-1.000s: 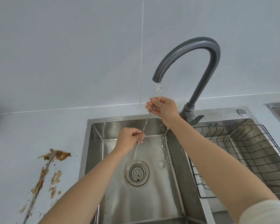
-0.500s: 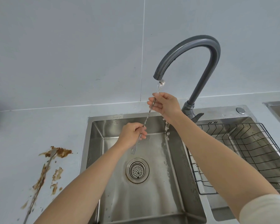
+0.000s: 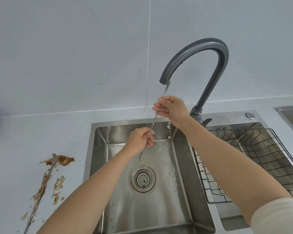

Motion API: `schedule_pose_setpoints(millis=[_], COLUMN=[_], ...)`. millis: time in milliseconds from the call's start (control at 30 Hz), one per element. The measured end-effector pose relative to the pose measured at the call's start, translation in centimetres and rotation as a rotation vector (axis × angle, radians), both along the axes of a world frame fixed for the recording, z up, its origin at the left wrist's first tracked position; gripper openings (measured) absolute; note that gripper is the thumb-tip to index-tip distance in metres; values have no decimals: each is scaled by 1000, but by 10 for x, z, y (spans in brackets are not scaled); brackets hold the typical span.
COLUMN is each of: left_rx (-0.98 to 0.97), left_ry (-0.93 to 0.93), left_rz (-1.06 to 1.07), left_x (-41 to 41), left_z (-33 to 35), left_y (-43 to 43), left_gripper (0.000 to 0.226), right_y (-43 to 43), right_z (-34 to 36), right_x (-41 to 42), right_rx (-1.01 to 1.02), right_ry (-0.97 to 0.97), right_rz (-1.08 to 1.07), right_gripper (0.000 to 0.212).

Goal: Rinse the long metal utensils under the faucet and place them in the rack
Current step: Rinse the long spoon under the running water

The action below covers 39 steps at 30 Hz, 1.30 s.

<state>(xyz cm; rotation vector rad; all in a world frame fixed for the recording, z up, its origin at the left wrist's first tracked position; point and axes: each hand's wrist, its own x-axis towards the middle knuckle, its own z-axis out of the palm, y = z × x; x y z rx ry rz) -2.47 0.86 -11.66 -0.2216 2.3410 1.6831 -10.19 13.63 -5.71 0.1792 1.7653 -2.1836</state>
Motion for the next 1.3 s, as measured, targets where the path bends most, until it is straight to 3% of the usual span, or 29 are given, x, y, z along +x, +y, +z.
schedule_pose_setpoints(millis=[300,500,700,933,1067,1300], left_rx=[-1,47,40,-2,-79,-144], left_ry=[26,10,40,63,62,58], left_rz=[40,39,49,79,92,111], left_x=[-1,-1,-2,0,7,21], left_z=[7,12,16,9,1,-8], left_y=[-1,0,0,-5,-10,-15], left_gripper=[23,22,17,9,31,33], right_y=[-2,3,4,4,1,-2], right_z=[-8,-2,5,5,4,5], right_x=[4,5,2,1,1,0], right_rx=[-8,13,64,59,37,-5], right_ry=[-18,-22,-24,10,0,-5], right_rz=[25,144,106,2,-44,-52], right_gripper=[10,34,11,14,16,14])
